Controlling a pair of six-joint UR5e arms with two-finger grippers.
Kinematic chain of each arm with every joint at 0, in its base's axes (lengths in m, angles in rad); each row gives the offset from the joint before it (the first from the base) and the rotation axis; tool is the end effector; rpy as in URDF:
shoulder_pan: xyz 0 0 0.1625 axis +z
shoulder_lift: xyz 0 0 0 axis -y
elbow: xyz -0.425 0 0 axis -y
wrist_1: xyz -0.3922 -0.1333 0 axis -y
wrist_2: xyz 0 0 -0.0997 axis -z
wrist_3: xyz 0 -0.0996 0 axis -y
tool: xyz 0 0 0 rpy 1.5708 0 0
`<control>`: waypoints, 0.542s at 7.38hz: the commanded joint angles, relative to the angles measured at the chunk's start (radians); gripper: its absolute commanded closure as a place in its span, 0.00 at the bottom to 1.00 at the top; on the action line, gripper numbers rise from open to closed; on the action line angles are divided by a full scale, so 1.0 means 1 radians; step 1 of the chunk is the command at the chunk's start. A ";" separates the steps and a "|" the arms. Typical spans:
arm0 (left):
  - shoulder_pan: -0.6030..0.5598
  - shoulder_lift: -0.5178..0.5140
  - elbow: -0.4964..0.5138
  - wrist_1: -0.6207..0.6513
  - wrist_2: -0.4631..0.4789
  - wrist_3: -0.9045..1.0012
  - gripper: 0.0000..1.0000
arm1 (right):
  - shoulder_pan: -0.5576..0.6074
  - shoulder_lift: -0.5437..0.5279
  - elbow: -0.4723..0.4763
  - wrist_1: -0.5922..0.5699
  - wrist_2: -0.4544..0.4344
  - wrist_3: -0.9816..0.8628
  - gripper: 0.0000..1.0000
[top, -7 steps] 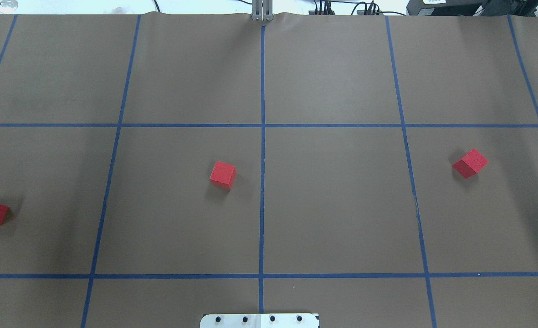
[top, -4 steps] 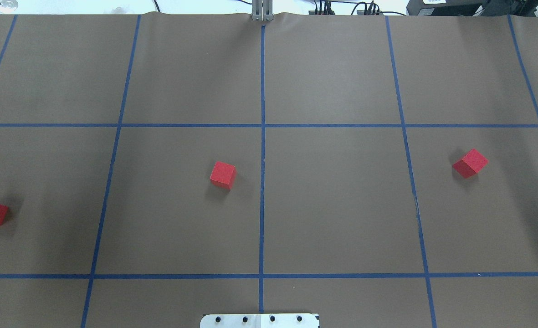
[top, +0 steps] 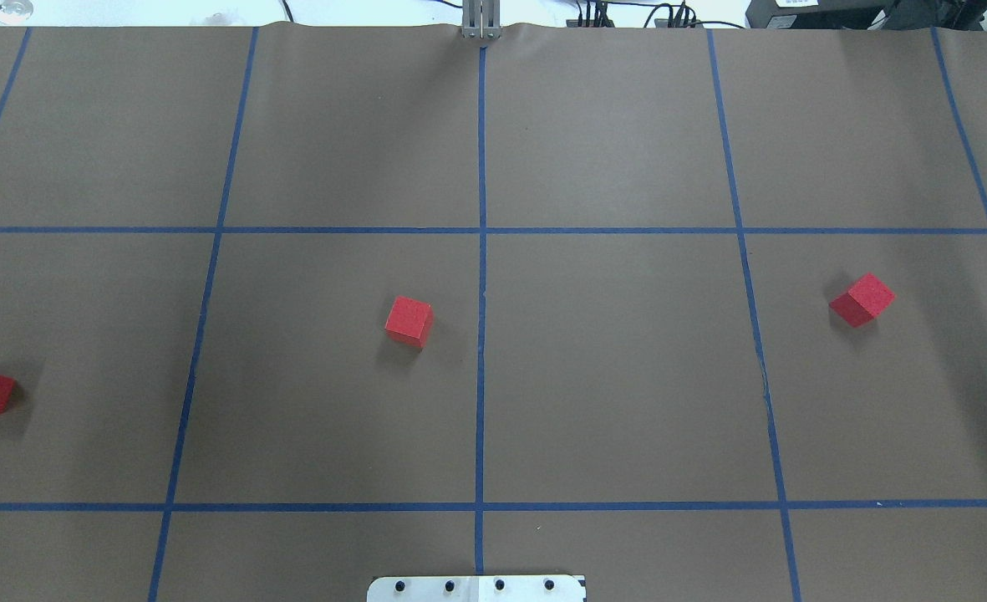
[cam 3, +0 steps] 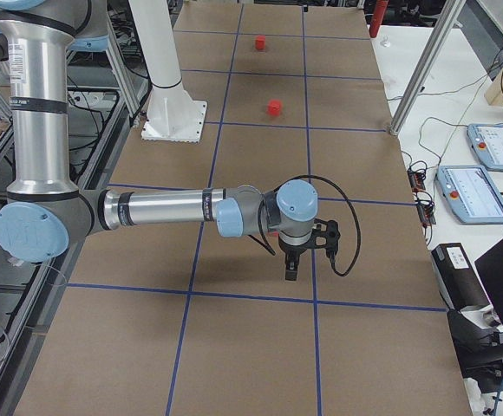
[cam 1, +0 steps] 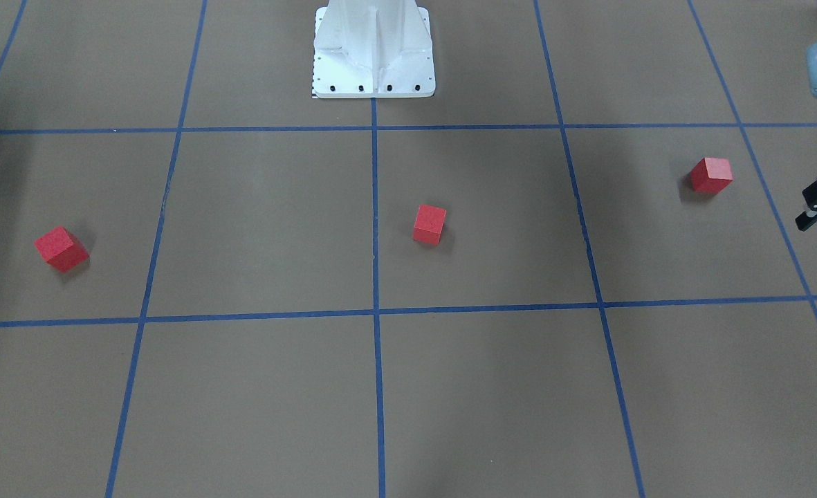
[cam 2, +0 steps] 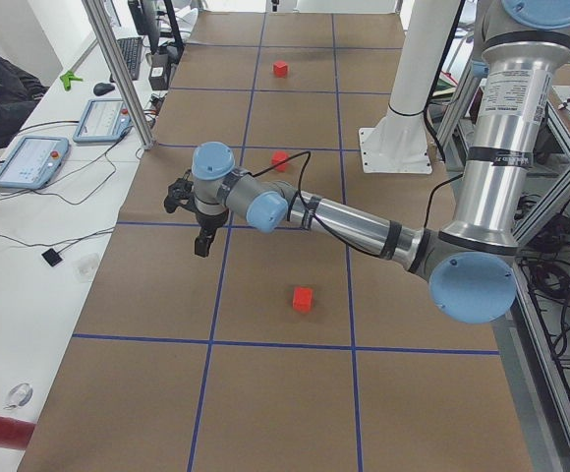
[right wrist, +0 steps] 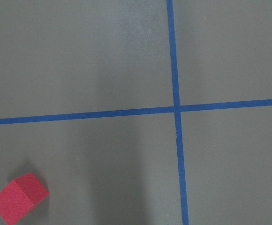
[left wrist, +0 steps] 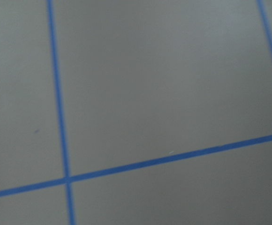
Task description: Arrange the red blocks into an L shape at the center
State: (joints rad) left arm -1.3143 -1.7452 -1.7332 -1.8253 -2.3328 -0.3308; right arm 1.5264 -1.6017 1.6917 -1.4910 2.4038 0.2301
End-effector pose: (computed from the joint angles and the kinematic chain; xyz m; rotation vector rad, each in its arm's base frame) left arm 0.0814 -0.5647 0.4557 0.3237 0.8692 0.1563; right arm 0.0379 -0.4892 0.6012 0.0447 -0.8452 0.1038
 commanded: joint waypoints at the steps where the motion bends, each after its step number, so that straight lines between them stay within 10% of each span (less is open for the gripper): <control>1: 0.122 -0.083 -0.019 -0.002 0.003 -0.135 0.00 | 0.000 0.003 0.003 0.000 0.000 0.000 0.01; 4: 0.359 -0.232 -0.093 -0.005 0.143 -0.512 0.00 | 0.000 0.003 0.005 0.000 0.001 0.001 0.01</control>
State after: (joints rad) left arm -1.0611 -1.9200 -1.7850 -1.8293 -2.2835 -0.6922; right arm 1.5263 -1.5985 1.6961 -1.4910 2.4047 0.2311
